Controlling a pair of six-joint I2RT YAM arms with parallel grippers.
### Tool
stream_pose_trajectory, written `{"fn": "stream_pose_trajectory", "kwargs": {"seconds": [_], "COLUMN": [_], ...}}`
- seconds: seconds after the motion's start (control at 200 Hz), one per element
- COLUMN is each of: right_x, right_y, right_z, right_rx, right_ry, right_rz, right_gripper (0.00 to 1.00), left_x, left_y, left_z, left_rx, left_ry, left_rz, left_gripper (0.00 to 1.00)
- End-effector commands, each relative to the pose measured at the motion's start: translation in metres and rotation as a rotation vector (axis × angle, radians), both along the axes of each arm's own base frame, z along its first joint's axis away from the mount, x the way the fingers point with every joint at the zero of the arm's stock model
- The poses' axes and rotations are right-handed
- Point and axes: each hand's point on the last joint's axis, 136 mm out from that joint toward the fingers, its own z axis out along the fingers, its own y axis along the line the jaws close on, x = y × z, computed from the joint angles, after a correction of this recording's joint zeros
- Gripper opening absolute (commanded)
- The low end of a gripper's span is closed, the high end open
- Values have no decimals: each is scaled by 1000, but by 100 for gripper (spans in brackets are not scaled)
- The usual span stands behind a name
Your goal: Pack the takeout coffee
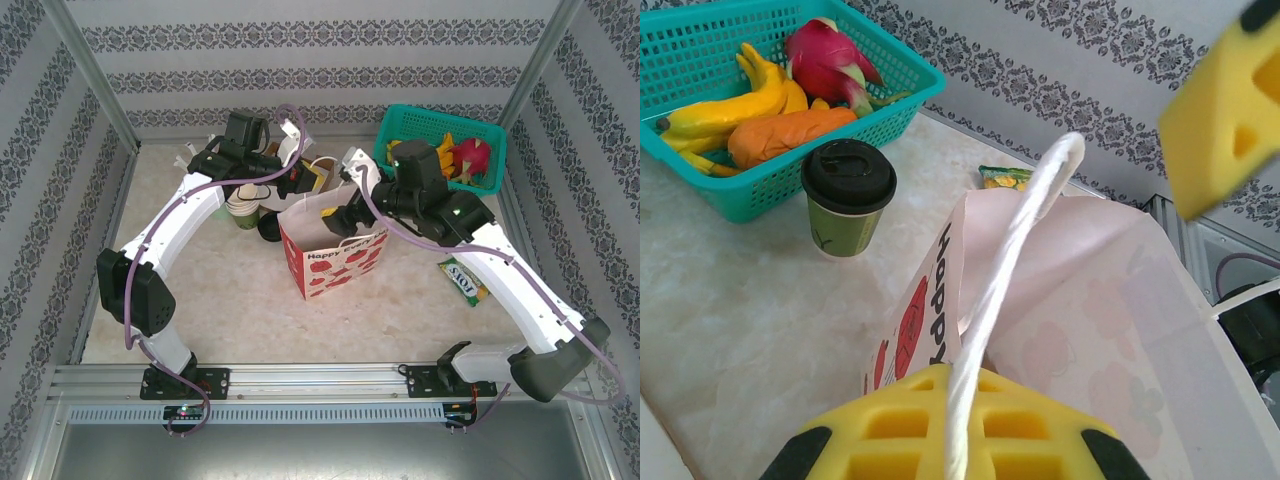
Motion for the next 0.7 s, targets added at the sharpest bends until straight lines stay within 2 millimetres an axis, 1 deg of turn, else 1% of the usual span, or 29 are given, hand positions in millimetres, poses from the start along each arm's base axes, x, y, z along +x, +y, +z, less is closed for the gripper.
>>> {"fn": "stream_pose_trajectory", "kwargs": {"seconds": [0.0,0.09,0.195,0.29,0.345,0.45,0.555,0.639,0.694], "right_x": [-2,10,20,26,28,39,47,49,48], "right_y": [-5,-22,-40,-49,-49,-48,-44,-38,-34], "right_z": [7,9,-2,-12,-18,-33,-41,-47,-52], "right_rx": [12,27,30,24,10,-60,-118,-146,-162], "right_ry": [-7,-1,47,92,123,145,174,192,188], "right_rz": [57,23,48,89,129,187,260,327,370], "right_gripper": [96,96,94,91,89,87,85,78,78], "left_x": [-2,-2,-3,-4,-6,-9,-9,-9,-9], "left_y": [0,0,0,-1,-3,-3,-3,-3,-3], "left_z": [3,4,6,9,11,14,15,14,15], "left_rx": [-6,-5,-12,-21,-27,-33,-32,-27,-25], "left_ry": [-7,-11,-14,-17,-22,-29,-31,-24,-23], "left_rz": [-30,-33,-43,-55,-67,-84,-87,-86,-87], "left_gripper": [0,0,0,0,0,0,0,0,0]}}
